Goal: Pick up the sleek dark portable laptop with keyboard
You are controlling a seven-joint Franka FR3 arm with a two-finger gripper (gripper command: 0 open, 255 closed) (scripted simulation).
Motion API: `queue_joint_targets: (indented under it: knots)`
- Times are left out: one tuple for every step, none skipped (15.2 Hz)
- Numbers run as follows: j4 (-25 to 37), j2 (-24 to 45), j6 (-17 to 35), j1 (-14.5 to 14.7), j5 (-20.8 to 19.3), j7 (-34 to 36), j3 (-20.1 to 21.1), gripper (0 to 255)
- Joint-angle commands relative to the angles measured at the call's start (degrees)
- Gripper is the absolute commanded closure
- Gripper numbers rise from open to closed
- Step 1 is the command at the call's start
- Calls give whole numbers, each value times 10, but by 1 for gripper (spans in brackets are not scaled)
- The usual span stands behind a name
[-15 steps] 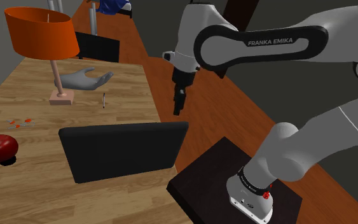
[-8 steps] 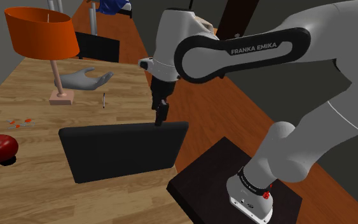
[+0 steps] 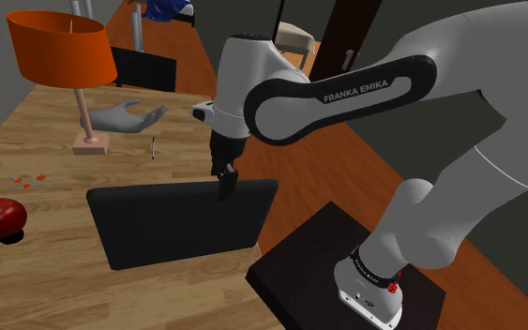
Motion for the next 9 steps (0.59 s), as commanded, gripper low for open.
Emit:
queue_joint_targets:
  knots:
    - [-12,9,21,0,-1,0,2,0]
    - [-12,9,21,1,-1,0,2,0]
    - [-12,9,21,1,-1,0,2,0]
    - [-12,9,21,0,-1,0,2,255]
    - [-11,9,21,1,-1,0,2,255]
    - [-11,9,21,1,-1,0,2,255]
    - [-12,9,21,0,-1,0,2,255]
    - [-12,9,21,0,-1,0,2,255]
    - [-12,9,21,0,-1,0,2,255]
